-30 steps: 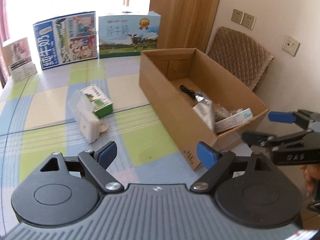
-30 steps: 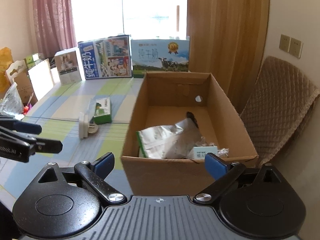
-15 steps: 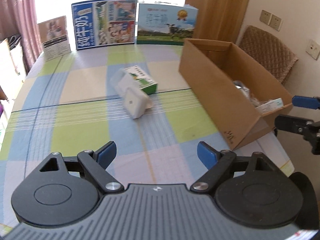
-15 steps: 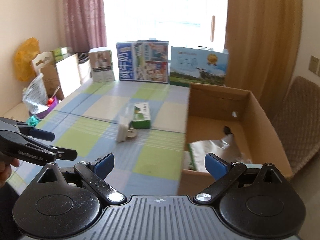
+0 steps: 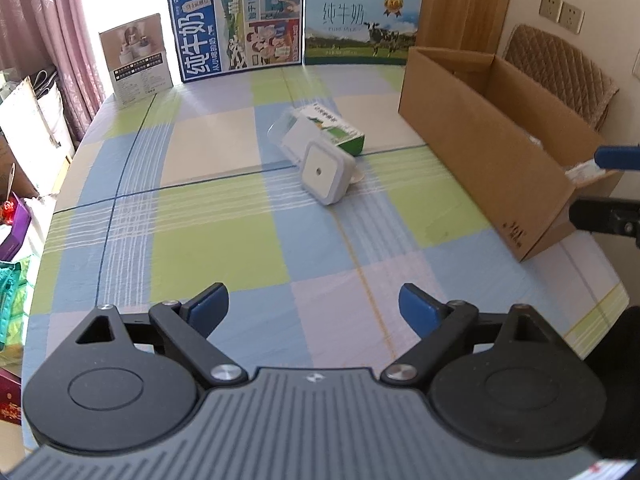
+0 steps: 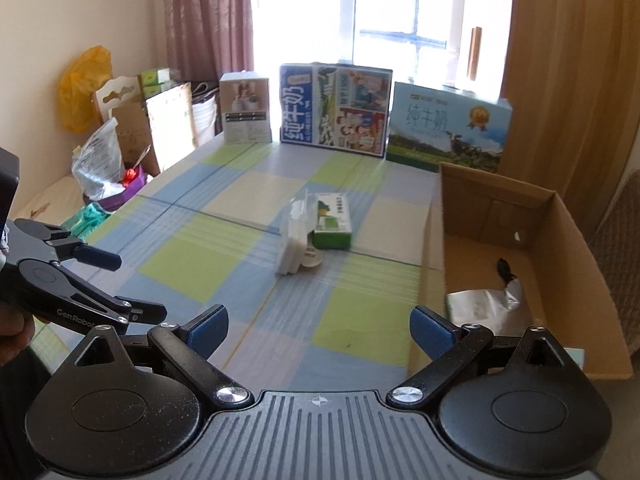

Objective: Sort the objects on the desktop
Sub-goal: 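Withdraw both tools from the cardboard box back over the table, then grasp the white night-light with the left tool while the right grasps the wooden spoon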

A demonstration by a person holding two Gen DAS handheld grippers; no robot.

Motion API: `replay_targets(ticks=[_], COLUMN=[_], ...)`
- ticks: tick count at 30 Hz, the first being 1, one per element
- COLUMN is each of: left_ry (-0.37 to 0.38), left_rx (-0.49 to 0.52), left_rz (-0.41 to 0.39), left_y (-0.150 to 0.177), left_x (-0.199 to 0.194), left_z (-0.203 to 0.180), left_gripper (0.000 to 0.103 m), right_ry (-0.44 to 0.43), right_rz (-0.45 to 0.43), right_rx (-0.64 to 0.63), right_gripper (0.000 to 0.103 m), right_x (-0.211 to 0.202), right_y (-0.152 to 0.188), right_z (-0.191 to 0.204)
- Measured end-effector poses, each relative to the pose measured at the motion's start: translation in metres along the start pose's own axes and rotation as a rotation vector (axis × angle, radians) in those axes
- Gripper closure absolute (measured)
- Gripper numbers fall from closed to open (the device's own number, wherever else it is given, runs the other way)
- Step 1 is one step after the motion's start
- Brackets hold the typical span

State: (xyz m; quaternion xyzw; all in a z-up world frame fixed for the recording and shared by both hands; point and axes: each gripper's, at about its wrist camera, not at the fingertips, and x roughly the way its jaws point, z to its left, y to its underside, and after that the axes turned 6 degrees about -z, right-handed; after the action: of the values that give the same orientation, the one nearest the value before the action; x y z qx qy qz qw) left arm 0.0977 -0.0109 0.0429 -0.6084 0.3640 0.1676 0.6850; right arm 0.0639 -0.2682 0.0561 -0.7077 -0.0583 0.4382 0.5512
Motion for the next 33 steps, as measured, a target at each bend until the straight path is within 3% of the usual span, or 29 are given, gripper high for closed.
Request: replay_targets(ticks=[15, 25, 33], left_ry=[0.021, 0.068, 0.134], left_rx=[0.113, 0.23, 0.307], left_rz=[0.045, 0.059, 0.033], left_y=[0.008, 0.007, -0.001], left_x=[0.026, 0.052, 0.078], left_z=[0.016, 0.015, 0.014], left_gripper=[0.013, 0.013, 0.016], right_ry=[-0.031, -0.072, -0.167], right_rz=[0.052, 0.099, 0.109], right_rx=[-0.116, -0.37, -0.609], right_gripper=[0.008, 0.008, 0.008], right_x=[0.041, 0.082, 0.115], right_y=[-0.007, -0.027, -0.044], right_z=[0.009, 0.006, 0.004])
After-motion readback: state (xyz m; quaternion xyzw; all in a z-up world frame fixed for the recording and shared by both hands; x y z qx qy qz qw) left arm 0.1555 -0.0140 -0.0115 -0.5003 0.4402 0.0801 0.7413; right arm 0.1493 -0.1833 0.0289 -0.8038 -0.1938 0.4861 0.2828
